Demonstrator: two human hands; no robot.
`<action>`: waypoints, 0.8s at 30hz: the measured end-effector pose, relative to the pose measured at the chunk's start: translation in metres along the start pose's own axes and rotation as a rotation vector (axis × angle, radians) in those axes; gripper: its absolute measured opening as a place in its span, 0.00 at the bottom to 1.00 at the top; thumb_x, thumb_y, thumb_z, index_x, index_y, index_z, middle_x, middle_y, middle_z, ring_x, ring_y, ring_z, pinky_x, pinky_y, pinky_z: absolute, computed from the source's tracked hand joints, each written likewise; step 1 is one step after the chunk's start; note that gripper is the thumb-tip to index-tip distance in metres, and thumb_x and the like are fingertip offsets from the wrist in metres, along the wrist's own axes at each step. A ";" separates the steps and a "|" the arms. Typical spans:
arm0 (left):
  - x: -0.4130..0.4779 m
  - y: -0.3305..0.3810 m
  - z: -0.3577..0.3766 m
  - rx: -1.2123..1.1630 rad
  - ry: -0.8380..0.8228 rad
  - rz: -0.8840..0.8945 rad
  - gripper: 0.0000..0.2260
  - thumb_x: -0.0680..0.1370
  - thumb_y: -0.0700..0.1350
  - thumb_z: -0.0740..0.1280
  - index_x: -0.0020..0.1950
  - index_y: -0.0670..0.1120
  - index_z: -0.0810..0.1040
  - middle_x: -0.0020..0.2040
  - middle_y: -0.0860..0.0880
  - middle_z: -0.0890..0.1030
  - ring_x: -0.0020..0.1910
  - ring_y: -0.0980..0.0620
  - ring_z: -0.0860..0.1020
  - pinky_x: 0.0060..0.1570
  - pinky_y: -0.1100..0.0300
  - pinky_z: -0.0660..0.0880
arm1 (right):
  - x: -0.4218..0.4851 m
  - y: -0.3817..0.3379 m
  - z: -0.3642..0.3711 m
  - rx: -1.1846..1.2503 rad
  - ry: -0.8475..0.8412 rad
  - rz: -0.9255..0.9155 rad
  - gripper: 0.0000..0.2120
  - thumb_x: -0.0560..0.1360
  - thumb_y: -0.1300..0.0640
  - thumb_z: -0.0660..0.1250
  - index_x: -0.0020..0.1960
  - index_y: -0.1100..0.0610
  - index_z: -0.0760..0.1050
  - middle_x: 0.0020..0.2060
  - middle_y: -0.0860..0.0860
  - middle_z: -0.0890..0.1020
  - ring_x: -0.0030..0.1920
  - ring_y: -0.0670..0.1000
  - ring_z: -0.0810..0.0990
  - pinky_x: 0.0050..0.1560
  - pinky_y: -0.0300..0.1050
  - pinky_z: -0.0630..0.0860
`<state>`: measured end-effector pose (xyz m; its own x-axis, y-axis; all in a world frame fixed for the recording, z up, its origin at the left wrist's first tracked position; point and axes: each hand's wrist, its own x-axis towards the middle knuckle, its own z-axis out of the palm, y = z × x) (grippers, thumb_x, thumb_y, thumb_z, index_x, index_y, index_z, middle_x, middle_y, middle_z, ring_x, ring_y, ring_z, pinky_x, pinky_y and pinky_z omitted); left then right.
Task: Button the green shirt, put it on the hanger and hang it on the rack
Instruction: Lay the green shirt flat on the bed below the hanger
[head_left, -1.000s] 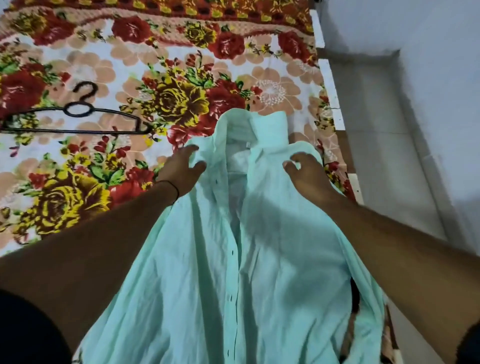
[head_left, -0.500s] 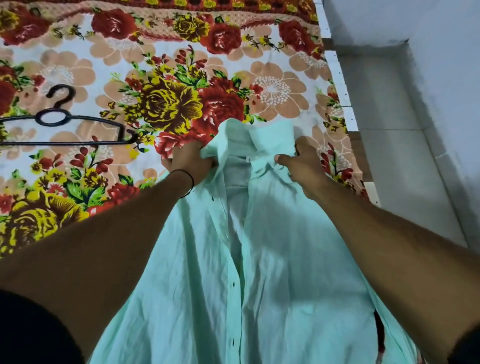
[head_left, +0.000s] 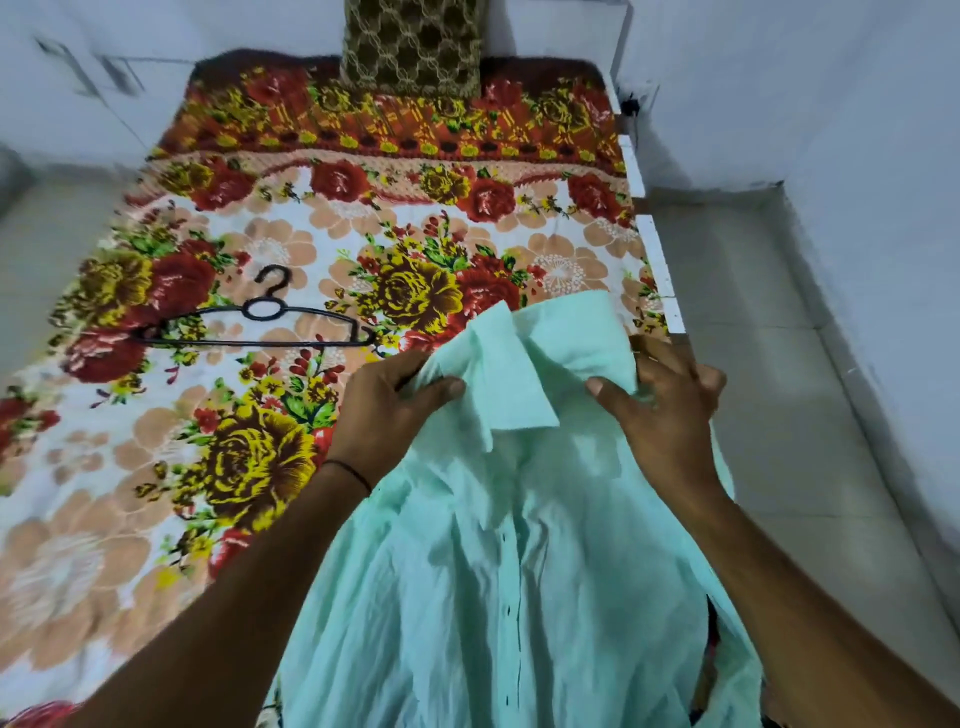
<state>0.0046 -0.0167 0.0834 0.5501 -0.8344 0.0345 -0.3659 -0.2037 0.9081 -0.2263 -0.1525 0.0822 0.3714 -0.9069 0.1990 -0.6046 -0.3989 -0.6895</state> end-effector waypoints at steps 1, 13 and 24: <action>-0.015 0.013 -0.011 0.008 0.010 0.033 0.07 0.73 0.48 0.76 0.41 0.47 0.82 0.33 0.51 0.80 0.33 0.59 0.73 0.33 0.58 0.72 | -0.012 -0.018 -0.014 -0.005 0.024 -0.009 0.11 0.74 0.47 0.73 0.55 0.48 0.83 0.55 0.39 0.80 0.55 0.45 0.62 0.55 0.37 0.56; -0.265 0.171 -0.197 0.165 0.391 0.424 0.12 0.74 0.55 0.70 0.43 0.46 0.81 0.32 0.54 0.77 0.30 0.55 0.72 0.29 0.54 0.71 | -0.221 -0.248 -0.182 0.382 0.026 -0.269 0.07 0.75 0.51 0.70 0.53 0.47 0.80 0.47 0.39 0.85 0.46 0.42 0.84 0.44 0.41 0.80; -0.460 0.349 -0.368 0.253 0.513 0.824 0.09 0.76 0.51 0.73 0.42 0.46 0.81 0.29 0.56 0.71 0.29 0.61 0.68 0.30 0.57 0.69 | -0.382 -0.437 -0.340 0.353 0.167 -0.501 0.01 0.77 0.55 0.71 0.48 0.51 0.80 0.34 0.33 0.81 0.33 0.34 0.76 0.35 0.28 0.70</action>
<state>-0.1001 0.4850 0.5377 0.2884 -0.4544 0.8428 -0.8947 0.1856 0.4063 -0.3440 0.3223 0.5441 0.4169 -0.6417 0.6437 -0.1067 -0.7379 -0.6664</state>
